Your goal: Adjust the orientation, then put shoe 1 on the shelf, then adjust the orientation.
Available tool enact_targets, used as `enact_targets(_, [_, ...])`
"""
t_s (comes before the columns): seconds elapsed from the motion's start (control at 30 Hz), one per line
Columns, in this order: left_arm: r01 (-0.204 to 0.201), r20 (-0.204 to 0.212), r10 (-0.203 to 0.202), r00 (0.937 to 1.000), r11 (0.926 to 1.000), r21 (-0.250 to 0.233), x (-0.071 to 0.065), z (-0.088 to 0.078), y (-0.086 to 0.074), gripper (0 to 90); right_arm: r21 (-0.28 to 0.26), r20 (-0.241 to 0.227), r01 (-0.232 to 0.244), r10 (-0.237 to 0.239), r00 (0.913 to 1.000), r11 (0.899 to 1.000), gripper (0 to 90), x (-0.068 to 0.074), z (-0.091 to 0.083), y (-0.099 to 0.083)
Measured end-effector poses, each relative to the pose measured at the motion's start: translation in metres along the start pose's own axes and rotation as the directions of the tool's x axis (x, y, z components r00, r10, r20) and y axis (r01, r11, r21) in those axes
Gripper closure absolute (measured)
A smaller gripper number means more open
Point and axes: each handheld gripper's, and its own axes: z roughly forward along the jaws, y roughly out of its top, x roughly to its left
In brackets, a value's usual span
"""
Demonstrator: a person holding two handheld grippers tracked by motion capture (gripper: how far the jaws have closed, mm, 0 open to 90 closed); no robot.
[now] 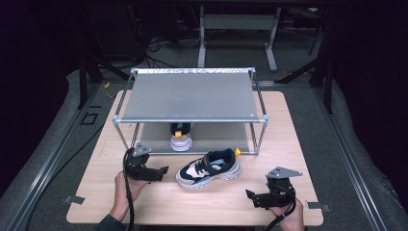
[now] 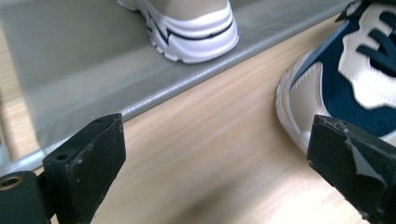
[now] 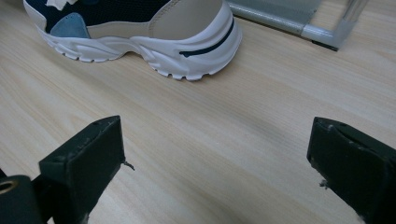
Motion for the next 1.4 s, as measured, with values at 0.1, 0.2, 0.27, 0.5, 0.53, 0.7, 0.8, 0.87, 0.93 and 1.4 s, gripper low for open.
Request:
enact_targets(0.1, [0.003,0.0,-0.003,1.0,1.0,0.001,0.002,-0.004,-0.006,4.4,0.002,0.008,0.008,-0.008,0.9999,1.0,3.7,0.001,0.001,0.003])
enact_targets(0.2, [0.001,-0.007,-0.001,1.0,1.0,0.0,0.005,-0.01,-0.01,4.0,0.001,0.015,0.016,-0.016,0.9998,1.0,3.8,0.003,0.001,0.007])
enact_targets(0.27, [0.001,-0.013,-0.001,0.9999,1.0,-0.002,0.007,-0.015,-0.013,3.7,-0.006,0.016,0.02,-0.02,0.9997,1.0,3.9,0.005,0.001,0.009])
enact_targets(0.5, [0.025,-0.021,-0.024,0.9995,0.9997,0.009,0.016,-0.023,-0.025,3.5,-0.005,0.011,0.039,-0.039,0.9992,0.999,4.1,0.007,0.002,0.018])
enact_targets(0.53, [0.024,-0.021,-0.023,0.9995,0.9996,0.012,0.017,-0.024,-0.027,3.3,-0.001,0.007,0.044,-0.044,0.999,0.999,4.1,0.007,0.003,0.02])
enact_targets(0.7, [0.024,-0.026,-0.024,0.9994,0.9997,0.008,0.019,-0.03,-0.032,2.6,0.002,0.006,0.056,-0.056,0.9984,0.998,4.1,0.01,0.006,0.027])
enact_targets(0.8, [0.024,-0.034,-0.023,0.9992,0.9996,0.018,0.023,-0.031,-0.035,2.6,-0.006,-0.001,0.061,-0.061,0.9981,0.998,4.2,0.011,0.009,0.032])
enact_targets(0.87, [0.028,-0.034,-0.027,0.9991,0.9994,0.021,0.025,-0.032,-0.037,2.6,-0.002,0.0,0.066,-0.066,0.9978,0.998,4.2,0.012,0.01,0.036])
enact_targets(0.93, [0.038,-0.034,-0.037,0.9987,0.9992,0.014,0.027,-0.034,-0.039,2.5,-0.01,-0.026,0.072,-0.072,0.9971,0.997,4.2,0.013,0.014,0.041])
enact_targets(1.4, [0.069,-0.023,-0.068,0.9974,0.9976,0.005,0.042,-0.045,-0.055,2.1,0.087,-0.07,0.148,-0.142,0.9874,0.985,2.3,0.009,0.053,0.077])
